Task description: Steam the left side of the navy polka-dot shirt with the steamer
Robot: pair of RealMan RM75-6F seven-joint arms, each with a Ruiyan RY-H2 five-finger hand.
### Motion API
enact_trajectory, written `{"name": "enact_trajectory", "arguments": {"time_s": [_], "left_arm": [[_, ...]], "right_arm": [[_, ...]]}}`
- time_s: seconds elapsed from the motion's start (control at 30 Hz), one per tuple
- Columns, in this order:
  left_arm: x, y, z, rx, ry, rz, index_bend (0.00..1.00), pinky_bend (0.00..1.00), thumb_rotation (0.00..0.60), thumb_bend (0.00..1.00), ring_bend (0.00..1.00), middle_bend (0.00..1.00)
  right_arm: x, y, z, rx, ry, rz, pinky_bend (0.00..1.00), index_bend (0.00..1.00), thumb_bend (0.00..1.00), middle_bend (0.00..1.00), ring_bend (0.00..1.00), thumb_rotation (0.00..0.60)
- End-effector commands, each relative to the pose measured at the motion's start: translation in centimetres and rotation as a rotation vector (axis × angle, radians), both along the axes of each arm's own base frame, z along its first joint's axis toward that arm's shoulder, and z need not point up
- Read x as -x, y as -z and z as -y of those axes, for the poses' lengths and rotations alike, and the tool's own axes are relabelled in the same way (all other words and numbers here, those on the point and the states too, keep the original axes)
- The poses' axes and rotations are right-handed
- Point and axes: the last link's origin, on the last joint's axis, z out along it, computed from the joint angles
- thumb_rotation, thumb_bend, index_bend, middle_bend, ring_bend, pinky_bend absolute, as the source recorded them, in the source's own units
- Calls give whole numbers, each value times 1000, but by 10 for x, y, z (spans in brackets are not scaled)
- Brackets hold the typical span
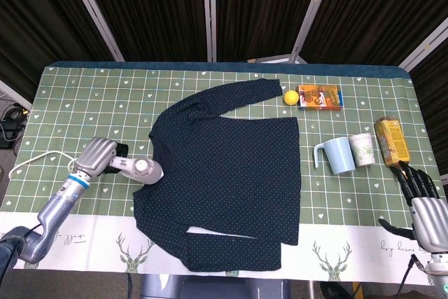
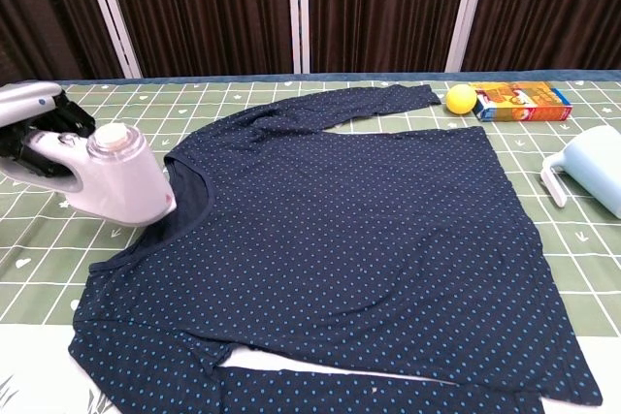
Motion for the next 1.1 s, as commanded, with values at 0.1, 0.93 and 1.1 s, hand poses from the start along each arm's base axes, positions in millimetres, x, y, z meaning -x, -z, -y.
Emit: {"name": "enact_trajectory", "arguments": {"time_s": [0.1,0.93,1.1], "left_arm": [[17,-12,-22,-60,-101,-31,875,1000,600,0,814,810],[42,-15,-15,-46,-191,-120,0,83,600,0,0,0],[35,-29,-4,-89,-150,-61,0,25,600,0,0,0]], "right_arm": [[0,0,0,0,2,0,0,0,0,0,0,600],[0,1,1,-3,2,-2,0,0,0,0,0,600],[-1,1,0,-9,-5,2,0,0,0,0,0,600]]}}
